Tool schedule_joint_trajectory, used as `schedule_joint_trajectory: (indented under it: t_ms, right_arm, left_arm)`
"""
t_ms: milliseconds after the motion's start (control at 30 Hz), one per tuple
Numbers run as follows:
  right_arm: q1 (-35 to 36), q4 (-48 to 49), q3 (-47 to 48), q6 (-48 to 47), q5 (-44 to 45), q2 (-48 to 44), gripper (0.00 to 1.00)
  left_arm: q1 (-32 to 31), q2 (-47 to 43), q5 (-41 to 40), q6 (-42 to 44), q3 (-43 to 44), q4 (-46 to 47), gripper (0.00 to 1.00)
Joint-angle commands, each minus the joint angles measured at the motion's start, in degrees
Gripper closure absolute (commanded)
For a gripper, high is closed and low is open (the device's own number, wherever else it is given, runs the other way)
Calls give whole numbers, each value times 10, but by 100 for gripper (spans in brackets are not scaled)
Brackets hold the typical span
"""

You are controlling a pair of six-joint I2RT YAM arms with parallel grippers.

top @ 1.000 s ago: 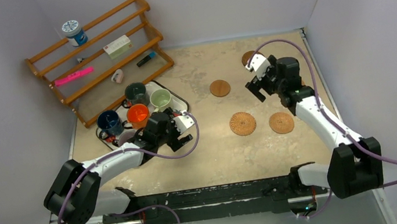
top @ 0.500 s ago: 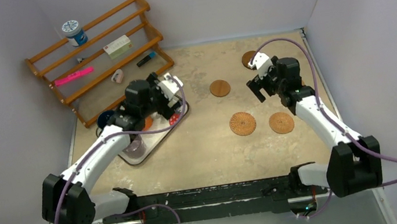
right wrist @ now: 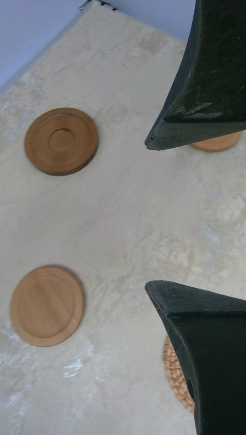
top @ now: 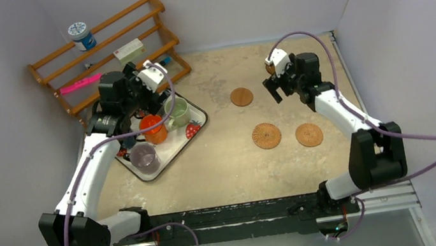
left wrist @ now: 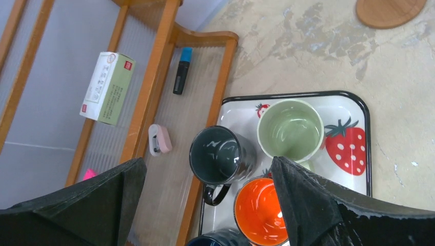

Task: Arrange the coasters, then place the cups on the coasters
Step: Move the coaster to the center of the board.

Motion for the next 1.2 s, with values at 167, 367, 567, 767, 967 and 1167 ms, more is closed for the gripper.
schedule_joint_trajectory:
  t_ms: [167,367,567,767,967,1167]
  right_arm:
    - [90,40,96,28,13,108,1]
    - [111,54,153,71,63,192,1]
    - [111,59,208,102,106,281,1]
    - [111,52,270,119,154,359,1]
    - [111,36,301,126,175,391,1]
    - [111,28,301,128,179,398,1]
  left_arm:
    - [67,-7,55,21,-25,-12,0]
    - [123,15,121,18,-36,2,0]
    - [123,66,138,9,-24,5,0]
    - [124,87,149,4,-23,13,0]
    - [124,85,153,-2,-22,24,1]
    - [124,84,167,-4,-19,22,1]
